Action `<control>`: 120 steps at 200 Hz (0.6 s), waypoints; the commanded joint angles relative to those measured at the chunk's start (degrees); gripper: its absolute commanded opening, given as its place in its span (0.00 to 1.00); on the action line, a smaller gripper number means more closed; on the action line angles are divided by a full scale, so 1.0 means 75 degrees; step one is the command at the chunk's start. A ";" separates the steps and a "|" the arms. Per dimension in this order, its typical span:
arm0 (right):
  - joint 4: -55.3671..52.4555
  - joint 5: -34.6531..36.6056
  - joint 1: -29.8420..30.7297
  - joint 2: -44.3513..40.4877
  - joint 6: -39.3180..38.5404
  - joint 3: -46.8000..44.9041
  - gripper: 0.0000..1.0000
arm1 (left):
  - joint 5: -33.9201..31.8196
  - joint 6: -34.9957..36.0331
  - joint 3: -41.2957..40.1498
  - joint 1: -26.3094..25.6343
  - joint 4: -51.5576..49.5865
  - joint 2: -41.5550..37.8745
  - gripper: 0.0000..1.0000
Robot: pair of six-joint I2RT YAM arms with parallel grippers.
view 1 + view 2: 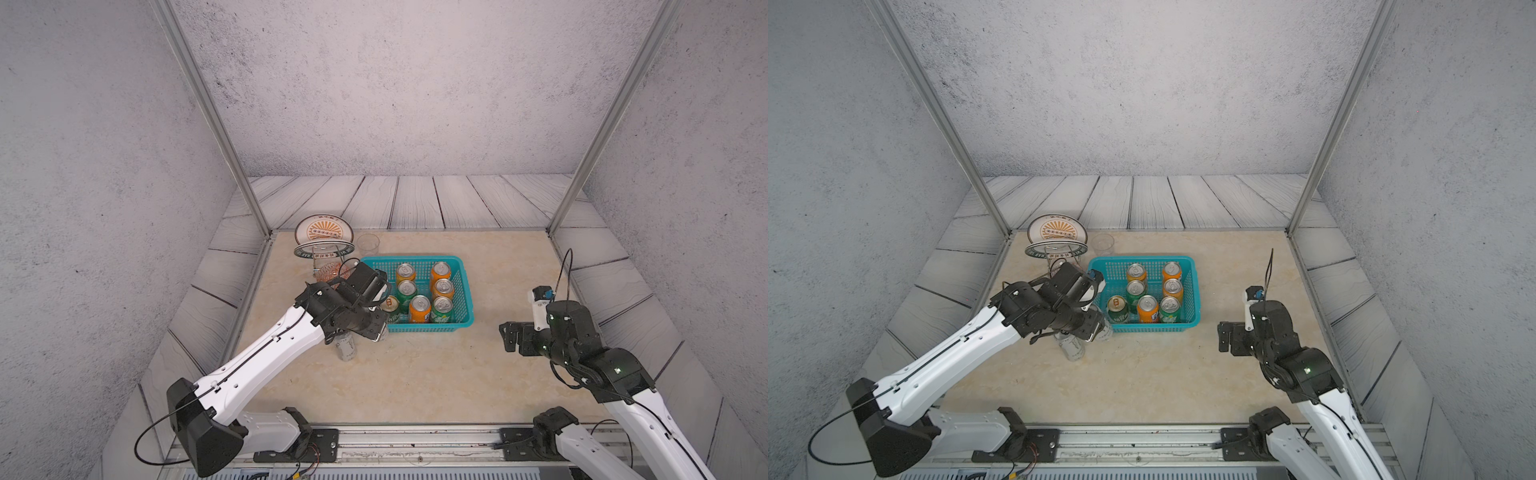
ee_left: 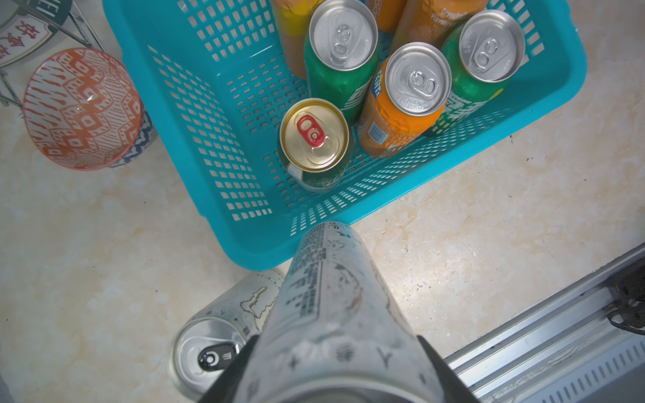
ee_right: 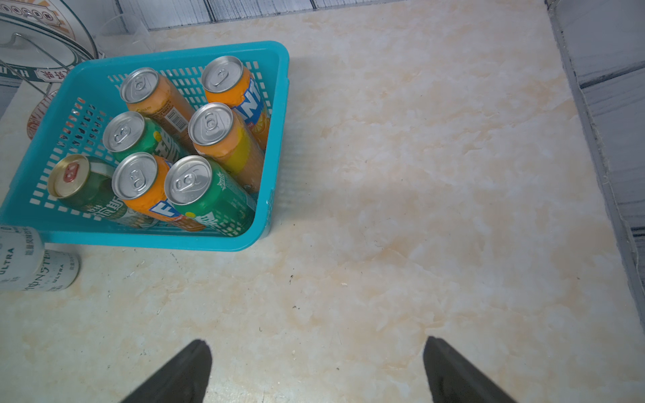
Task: Take out the drinks from the basket
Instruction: Place the drink at the center of the board.
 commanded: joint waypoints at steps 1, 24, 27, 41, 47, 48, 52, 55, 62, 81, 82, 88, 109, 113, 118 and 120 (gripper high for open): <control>-0.0021 -0.0057 0.0020 0.0029 0.0030 0.0025 0.99 | 0.0143 -0.0054 0.0211 -0.0029 -0.0425 -0.0307 0.51; -0.0026 -0.0056 0.0022 0.0029 0.0025 0.0014 0.99 | 0.0199 -0.0065 0.0304 -0.0028 -0.0659 -0.0432 0.51; -0.0028 -0.0066 0.0022 0.0035 0.0024 0.0014 0.99 | 0.0205 -0.0059 0.0308 -0.0029 -0.0675 -0.0441 0.51; -0.0029 -0.0073 0.0023 0.0026 0.0026 0.0014 0.99 | 0.0217 -0.0066 0.0255 -0.0027 -0.0680 -0.0462 0.51; -0.0029 -0.0080 0.0024 0.0015 0.0027 0.0002 0.99 | 0.0211 -0.0066 0.0205 -0.0029 -0.0633 -0.0469 0.51; -0.0029 -0.0080 0.0026 0.0019 0.0029 -0.0004 0.99 | 0.0211 -0.0066 0.0195 -0.0024 -0.0621 -0.0462 0.51; -0.0029 -0.0071 0.0024 0.0023 0.0024 0.0001 0.99 | 0.0211 -0.0066 0.0151 -0.0028 -0.0574 -0.0448 0.51; -0.0030 -0.0072 0.0018 0.0015 0.0024 -0.0001 0.99 | 0.0211 -0.0066 0.0124 -0.0029 -0.0546 -0.0437 0.51; -0.0029 -0.0074 0.0026 0.0013 0.0026 0.0001 0.99 | 0.0223 -0.0066 0.0055 -0.0027 -0.0461 -0.0409 0.51; -0.0039 -0.0077 0.0021 0.0000 0.0033 -0.0007 0.99 | 0.0269 -0.0089 -0.0107 -0.0029 -0.0167 -0.0306 0.51; -0.0040 -0.0073 0.0019 0.0000 0.0037 -0.0003 0.99 | 0.0270 -0.0089 -0.0113 -0.0029 -0.0142 -0.0304 0.51; -0.0041 -0.0071 0.0025 -0.0003 0.0037 0.0002 0.99 | 0.0292 -0.0101 -0.0167 -0.0030 -0.0035 -0.0274 0.51; -0.0041 -0.0080 0.0020 0.0000 0.0050 -0.0010 0.99 | 0.0271 -0.0070 -0.0259 -0.0027 0.0194 -0.0081 0.52; -0.0038 -0.0080 0.0028 0.0000 0.0048 -0.0010 0.99 | 0.0240 -0.0066 -0.0262 -0.0022 0.0210 -0.0038 0.52; -0.0032 -0.0080 0.0019 -0.0009 0.0053 -0.0011 0.99 | 0.0207 -0.0047 -0.0272 -0.0029 0.0215 0.0044 0.52; -0.0039 -0.0077 0.0017 -0.0011 0.0054 -0.0010 1.00 | 0.0201 -0.0053 -0.0280 -0.0029 0.0218 0.0063 0.52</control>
